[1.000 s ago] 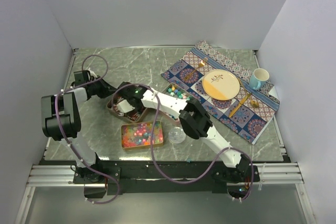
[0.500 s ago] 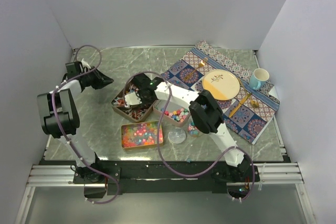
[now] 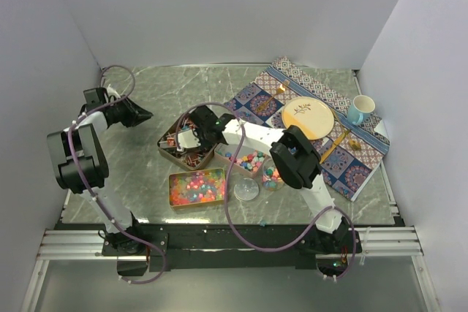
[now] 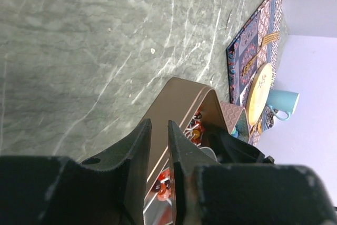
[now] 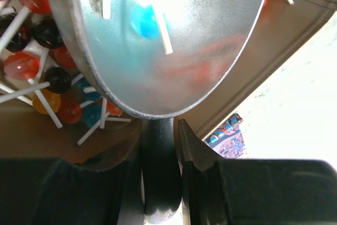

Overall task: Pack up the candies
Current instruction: Scoop the fake candies from the storage box.

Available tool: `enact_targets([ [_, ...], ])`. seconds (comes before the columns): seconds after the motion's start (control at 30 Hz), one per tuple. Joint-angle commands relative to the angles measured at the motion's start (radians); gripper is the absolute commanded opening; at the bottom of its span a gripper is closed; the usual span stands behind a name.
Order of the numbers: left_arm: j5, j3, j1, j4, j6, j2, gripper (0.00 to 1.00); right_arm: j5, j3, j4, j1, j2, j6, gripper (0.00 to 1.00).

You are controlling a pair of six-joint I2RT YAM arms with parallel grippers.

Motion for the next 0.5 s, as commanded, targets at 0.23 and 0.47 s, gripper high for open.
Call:
enact_targets([
  [0.23, 0.042, 0.045, 0.024, -0.017, 0.027, 0.007, 0.26, 0.220, -0.261, 0.329, 0.045, -0.192, -0.160, 0.00],
  [0.47, 0.050, 0.051, 0.029, 0.004, 0.003, -0.010, 0.27, 0.262, -0.177, 0.291, 0.051, -0.197, -0.078, 0.00],
])
